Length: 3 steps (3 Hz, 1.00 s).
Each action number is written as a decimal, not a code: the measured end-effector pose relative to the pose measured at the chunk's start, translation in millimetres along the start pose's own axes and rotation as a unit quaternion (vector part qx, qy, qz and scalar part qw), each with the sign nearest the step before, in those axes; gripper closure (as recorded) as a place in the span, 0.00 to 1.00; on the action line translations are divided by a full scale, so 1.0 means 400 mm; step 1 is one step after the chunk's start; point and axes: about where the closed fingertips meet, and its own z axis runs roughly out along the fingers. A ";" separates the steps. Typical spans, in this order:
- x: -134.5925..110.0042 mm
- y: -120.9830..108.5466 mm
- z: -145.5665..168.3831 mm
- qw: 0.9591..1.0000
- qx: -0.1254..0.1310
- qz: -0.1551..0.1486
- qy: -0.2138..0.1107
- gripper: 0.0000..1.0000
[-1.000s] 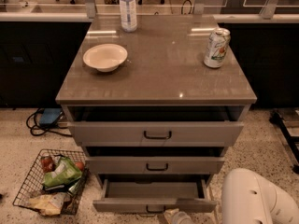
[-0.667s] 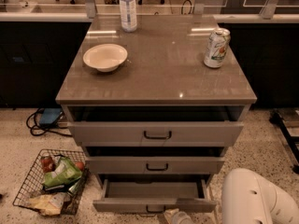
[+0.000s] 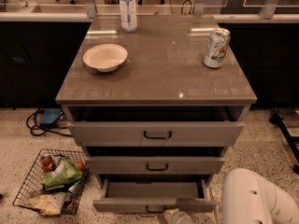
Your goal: Close bottom drawer
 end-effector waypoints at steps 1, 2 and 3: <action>-0.004 0.003 -0.036 1.000 -0.002 -0.008 0.023 1.00; -0.051 -0.008 -0.120 0.997 -0.003 -0.037 0.065 1.00; -0.088 0.021 -0.204 0.991 -0.020 -0.073 0.113 1.00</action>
Offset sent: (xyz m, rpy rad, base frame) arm -0.1127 -0.0641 0.0675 -0.4736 0.0345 -0.2749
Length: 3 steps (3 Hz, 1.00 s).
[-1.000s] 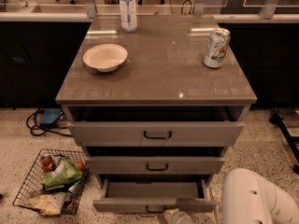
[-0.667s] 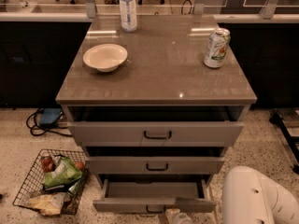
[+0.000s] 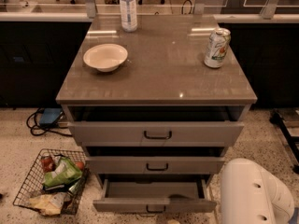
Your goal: Close bottom drawer
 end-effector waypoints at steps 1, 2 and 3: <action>0.043 0.045 -0.045 0.997 -0.027 -0.013 0.075 1.00; 0.091 0.104 -0.073 0.987 -0.067 -0.019 0.144 1.00; 0.108 0.134 -0.060 0.982 -0.081 -0.027 0.167 1.00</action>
Offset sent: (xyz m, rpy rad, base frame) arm -0.0567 -0.0820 -0.0182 -0.4098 0.1307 -0.3040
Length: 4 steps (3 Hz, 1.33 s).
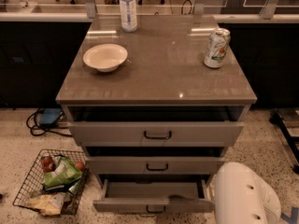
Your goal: Close bottom drawer
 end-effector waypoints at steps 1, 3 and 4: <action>-0.014 -0.037 0.058 1.000 0.020 -0.016 -0.018 1.00; -0.051 -0.171 0.176 0.991 0.087 -0.056 -0.084 1.00; -0.057 -0.221 0.212 0.986 0.112 -0.070 -0.098 1.00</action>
Offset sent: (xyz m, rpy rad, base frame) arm 0.0971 0.0298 -0.0190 0.0860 -0.1187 0.2414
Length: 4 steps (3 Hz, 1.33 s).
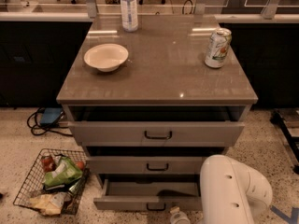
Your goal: Close bottom drawer
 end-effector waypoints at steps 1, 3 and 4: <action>-0.003 0.003 -0.005 1.000 0.000 0.000 0.000 1.00; -0.005 0.004 -0.007 1.000 0.000 0.000 0.000 1.00; -0.005 0.005 -0.007 1.000 0.000 0.000 0.000 1.00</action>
Offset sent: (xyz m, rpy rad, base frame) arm 0.0987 0.0232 0.0191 0.0800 -0.2045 0.1991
